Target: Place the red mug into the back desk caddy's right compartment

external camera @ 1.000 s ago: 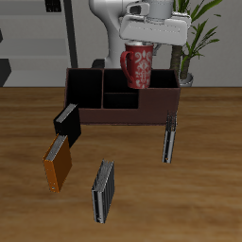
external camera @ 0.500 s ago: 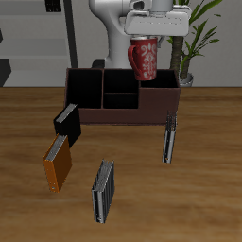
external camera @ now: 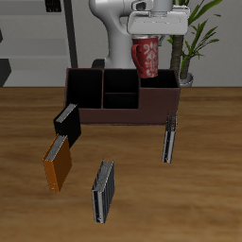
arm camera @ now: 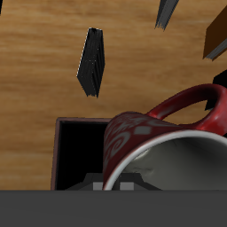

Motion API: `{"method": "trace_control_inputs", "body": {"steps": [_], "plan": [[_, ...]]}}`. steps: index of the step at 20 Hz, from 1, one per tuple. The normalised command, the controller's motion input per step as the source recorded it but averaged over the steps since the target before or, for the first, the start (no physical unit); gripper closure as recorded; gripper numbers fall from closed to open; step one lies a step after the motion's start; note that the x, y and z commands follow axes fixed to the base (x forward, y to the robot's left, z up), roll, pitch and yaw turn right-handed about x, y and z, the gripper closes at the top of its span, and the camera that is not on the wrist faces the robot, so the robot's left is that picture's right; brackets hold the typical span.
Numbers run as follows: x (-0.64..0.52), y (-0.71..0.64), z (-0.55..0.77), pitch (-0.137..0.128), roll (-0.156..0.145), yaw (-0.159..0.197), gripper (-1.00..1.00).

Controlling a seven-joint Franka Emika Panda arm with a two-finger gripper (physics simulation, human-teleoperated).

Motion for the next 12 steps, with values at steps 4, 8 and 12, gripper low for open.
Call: {"method": "trace_control_inputs", "body": {"steps": [4, 8, 12], "plan": [[-0.19, 0.04, -0.19, 0.023, -0.092, 0.006, 1.00], [-0.24, 0.22, -0.24, 0.058, 0.032, 0.023, 1.00], [-0.19, 0.30, -0.24, 0.079, 0.115, 0.028, 1.00]]}}
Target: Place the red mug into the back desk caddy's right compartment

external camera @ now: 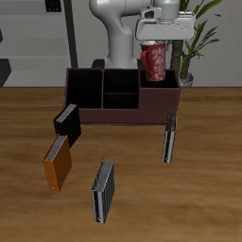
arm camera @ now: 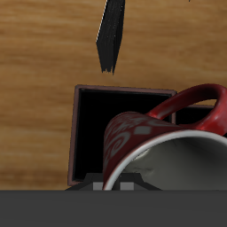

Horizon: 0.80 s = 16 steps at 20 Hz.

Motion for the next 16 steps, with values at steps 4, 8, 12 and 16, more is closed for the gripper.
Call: {"method": "trace_control_inputs", "body": {"steps": [4, 8, 12, 16], "plan": [[-0.04, 0.12, -0.09, 0.018, 0.033, 0.048, 1.00], [0.09, -0.01, -0.19, 0.042, -0.007, 0.019, 1.00], [0.08, -0.03, -0.23, 0.050, -0.010, -0.001, 1.00], [0.01, 0.03, -0.31, 0.056, 0.016, 0.003, 1.00]]}}
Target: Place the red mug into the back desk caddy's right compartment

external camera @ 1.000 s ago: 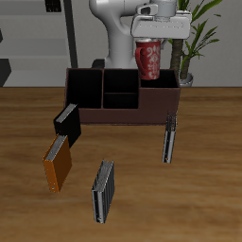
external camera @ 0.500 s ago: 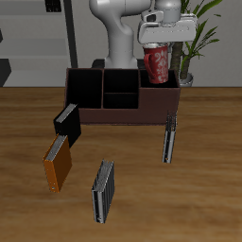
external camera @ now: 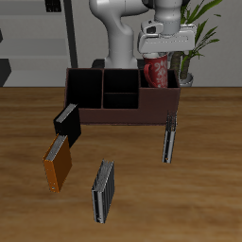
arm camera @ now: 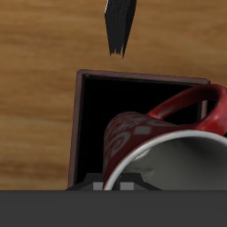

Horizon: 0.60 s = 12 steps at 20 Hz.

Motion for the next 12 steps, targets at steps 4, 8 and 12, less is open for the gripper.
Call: {"method": "trace_control_inputs", "body": {"steps": [4, 8, 12], "plan": [[-0.02, 0.05, -0.21, 0.042, 0.022, 0.015, 1.00], [-0.01, 0.10, -0.37, 0.050, 0.028, 0.013, 1.00], [0.04, 0.16, -0.31, 0.046, 0.036, 0.005, 1.00]]}}
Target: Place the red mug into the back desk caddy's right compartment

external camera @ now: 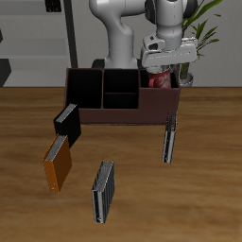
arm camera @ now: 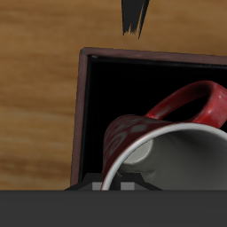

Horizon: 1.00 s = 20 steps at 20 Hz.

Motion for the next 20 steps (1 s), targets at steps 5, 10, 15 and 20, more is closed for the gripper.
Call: {"method": "trace_control_inputs", "body": {"steps": [5, 10, 15, 20], "plan": [[0.07, 0.13, -0.41, 0.070, 0.028, -0.016, 1.00], [0.11, 0.11, -0.39, 0.060, 0.034, 0.032, 1.00], [0.04, 0.08, -0.10, 0.043, 0.056, 0.017, -1.00], [0.09, -0.15, 0.02, 0.012, -0.026, -0.036, -1.00]]}}
